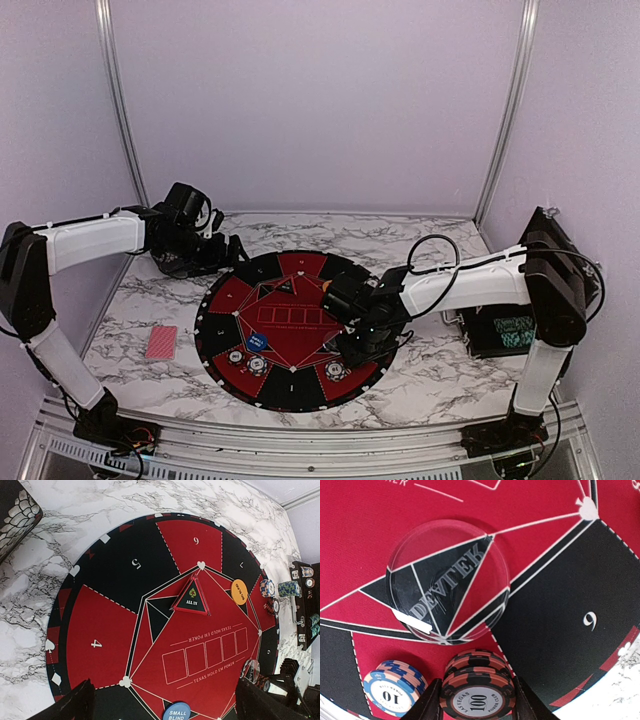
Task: Distribute texas hold em gaming equipment
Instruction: Place the poker chips pile in the dealer area.
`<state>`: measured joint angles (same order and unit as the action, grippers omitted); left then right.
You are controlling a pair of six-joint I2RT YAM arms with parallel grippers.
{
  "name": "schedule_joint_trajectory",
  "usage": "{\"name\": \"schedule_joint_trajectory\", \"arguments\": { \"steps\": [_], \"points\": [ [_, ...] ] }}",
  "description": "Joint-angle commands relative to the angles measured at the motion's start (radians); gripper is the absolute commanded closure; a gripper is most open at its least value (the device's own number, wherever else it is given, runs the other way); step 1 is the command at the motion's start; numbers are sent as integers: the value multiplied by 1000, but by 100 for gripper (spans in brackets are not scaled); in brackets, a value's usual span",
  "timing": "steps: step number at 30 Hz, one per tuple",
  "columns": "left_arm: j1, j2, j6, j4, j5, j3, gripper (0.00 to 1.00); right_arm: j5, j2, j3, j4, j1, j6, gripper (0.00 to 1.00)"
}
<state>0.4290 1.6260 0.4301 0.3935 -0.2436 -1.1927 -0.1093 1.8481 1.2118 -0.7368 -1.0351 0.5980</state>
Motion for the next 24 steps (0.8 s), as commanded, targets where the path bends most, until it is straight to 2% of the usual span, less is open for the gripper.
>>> {"name": "schedule_joint_trajectory", "arguments": {
  "steps": [1, 24],
  "points": [
    [-4, -6, -1, -5, -5, -2, 1, 2, 0, 40, 4, -12, 0, 56],
    [-5, -6, 0, -5, -7, -2, 1, -8, -17, 62, -14, -14, 0, 55]
  ]
}}
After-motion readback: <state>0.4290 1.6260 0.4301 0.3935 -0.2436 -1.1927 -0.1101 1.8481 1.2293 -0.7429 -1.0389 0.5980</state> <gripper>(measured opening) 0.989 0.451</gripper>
